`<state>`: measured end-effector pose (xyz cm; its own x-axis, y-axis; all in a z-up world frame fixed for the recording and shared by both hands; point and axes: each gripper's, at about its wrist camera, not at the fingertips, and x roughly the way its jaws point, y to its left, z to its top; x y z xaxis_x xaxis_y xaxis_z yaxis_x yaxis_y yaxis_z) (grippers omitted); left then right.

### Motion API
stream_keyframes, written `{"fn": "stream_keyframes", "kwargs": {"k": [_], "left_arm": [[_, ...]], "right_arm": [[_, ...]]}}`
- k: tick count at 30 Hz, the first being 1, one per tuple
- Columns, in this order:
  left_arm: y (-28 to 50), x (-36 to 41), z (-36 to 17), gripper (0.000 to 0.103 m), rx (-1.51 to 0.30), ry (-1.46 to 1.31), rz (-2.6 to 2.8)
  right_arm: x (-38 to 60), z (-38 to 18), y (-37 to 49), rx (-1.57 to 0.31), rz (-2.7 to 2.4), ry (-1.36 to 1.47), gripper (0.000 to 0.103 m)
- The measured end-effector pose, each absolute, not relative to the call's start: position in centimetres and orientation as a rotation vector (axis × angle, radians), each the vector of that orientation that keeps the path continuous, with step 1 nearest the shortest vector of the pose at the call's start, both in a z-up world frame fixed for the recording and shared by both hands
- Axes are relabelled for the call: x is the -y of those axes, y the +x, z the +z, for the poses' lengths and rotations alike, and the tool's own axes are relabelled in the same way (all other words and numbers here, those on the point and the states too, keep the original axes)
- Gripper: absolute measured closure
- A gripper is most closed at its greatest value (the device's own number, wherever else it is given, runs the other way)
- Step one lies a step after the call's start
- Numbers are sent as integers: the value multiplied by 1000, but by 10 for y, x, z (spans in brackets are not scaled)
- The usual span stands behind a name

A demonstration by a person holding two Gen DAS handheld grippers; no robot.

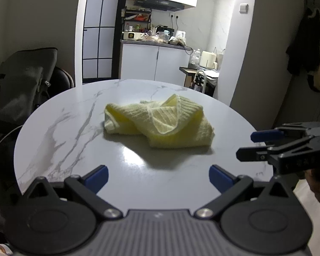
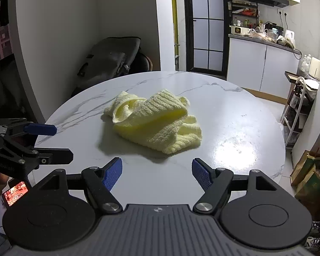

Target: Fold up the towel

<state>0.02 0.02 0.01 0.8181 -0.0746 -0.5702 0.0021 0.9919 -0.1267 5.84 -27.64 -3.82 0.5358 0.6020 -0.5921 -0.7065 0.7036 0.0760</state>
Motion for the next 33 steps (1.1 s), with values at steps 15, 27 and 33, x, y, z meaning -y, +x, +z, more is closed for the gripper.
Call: {"fn": "stream_keyframes", "kwargs": {"k": [15,27,33], "left_arm": [[5,-5,3,7,-633,-83,-67],[8,-6,1,7,-647,-73,-78],[6,-5,-1,7,-647,-73,-70]], "right_arm": [[272,-37,59,-632,766,-168,27],[270,-36,60,-626,753,-164,27],[269,-38,60,-629,751,-153,27]]}}
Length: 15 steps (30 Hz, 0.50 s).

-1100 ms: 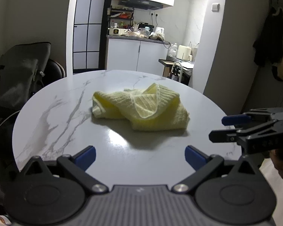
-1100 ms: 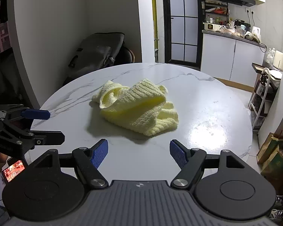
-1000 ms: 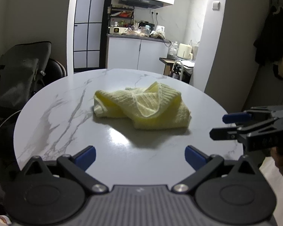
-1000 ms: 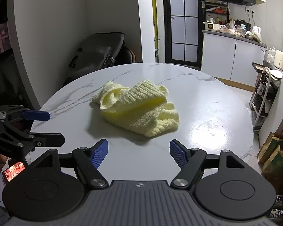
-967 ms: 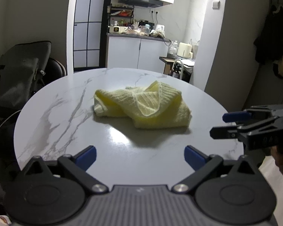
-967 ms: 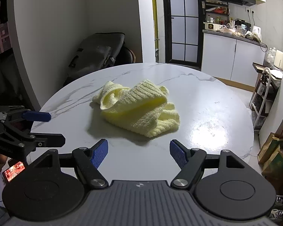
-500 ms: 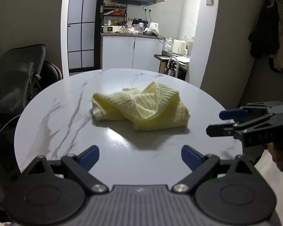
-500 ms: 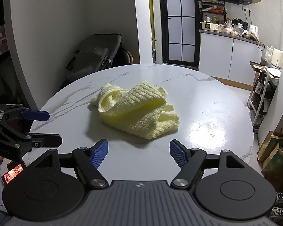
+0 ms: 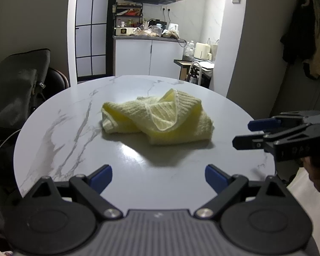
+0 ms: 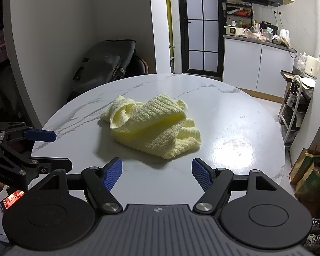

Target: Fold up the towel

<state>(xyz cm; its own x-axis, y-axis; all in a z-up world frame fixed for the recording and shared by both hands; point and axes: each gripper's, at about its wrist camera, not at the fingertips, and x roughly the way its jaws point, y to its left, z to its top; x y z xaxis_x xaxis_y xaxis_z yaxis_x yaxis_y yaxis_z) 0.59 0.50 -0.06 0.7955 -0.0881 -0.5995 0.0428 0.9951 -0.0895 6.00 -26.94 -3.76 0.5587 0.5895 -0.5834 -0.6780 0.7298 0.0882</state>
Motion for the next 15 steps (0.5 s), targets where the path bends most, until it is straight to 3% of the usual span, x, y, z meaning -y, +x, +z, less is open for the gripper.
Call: {"fn": "stream_keyframes", "kwargs": {"k": [15], "left_arm": [[2,-8,-2,7,-641,-84,-52]], "right_arm": [[270,-43,61,-648,754,-123,27]]}}
